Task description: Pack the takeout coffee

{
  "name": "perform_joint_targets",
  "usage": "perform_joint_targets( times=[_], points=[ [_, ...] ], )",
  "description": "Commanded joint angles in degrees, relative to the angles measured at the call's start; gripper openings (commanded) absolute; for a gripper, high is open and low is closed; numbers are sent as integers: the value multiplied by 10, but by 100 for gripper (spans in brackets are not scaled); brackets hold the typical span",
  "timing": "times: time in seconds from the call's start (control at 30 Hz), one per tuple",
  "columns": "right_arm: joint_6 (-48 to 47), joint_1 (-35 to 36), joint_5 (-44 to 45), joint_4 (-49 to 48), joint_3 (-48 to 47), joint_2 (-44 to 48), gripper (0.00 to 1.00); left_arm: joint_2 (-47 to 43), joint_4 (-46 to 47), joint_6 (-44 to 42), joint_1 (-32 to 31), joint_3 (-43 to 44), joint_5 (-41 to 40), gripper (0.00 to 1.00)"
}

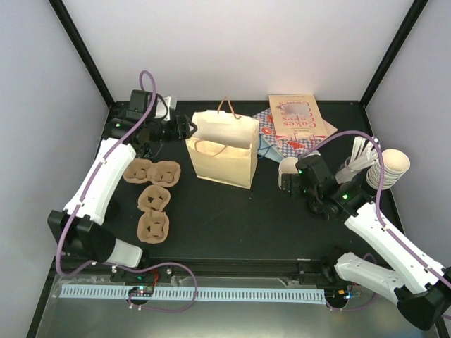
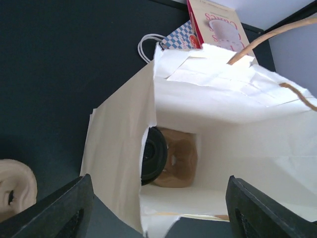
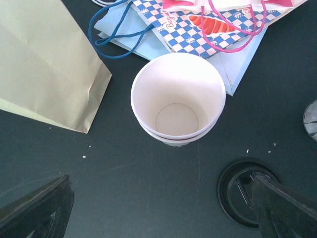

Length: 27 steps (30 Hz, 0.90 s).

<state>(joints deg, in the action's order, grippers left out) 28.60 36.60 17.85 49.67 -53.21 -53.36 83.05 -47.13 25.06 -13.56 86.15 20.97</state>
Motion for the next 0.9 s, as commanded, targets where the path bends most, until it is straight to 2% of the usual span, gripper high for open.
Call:
perform_joint_targets(
  times=[0.0,0.13,0.37,0.47,0.6,0.67,0.7,0.73,0.87],
  points=[
    [-10,-3,14,-12,-19,-1,100,-67,-56,-32,8,15,-40,77],
    [-13,-3,13,-23,-18,4,100,-133,-67,-33,42,-29,-97,78],
    [-16,-3,-9,-41,-19,5,100,-200,-74,-41,192,-106,-90,78],
    [10,-3,7,-14,-36,-2,100,-184,-64,-45,232,-121,-90,79],
    [43,-3,46,55,-84,-23,100,-133,-51,-48,239,-115,-80,80],
    [40,-3,48,75,-103,-26,100,-104,-46,-47,239,-107,-76,84],
    [31,-3,46,77,-106,-24,100,-85,-45,-45,239,-102,-83,91],
    [7,-3,45,70,-104,-19,100,-65,-45,-45,239,-94,-87,93],
    [5,-4,69,57,-85,17,100,3,-57,-68,238,-53,-95,94]
  ],
)
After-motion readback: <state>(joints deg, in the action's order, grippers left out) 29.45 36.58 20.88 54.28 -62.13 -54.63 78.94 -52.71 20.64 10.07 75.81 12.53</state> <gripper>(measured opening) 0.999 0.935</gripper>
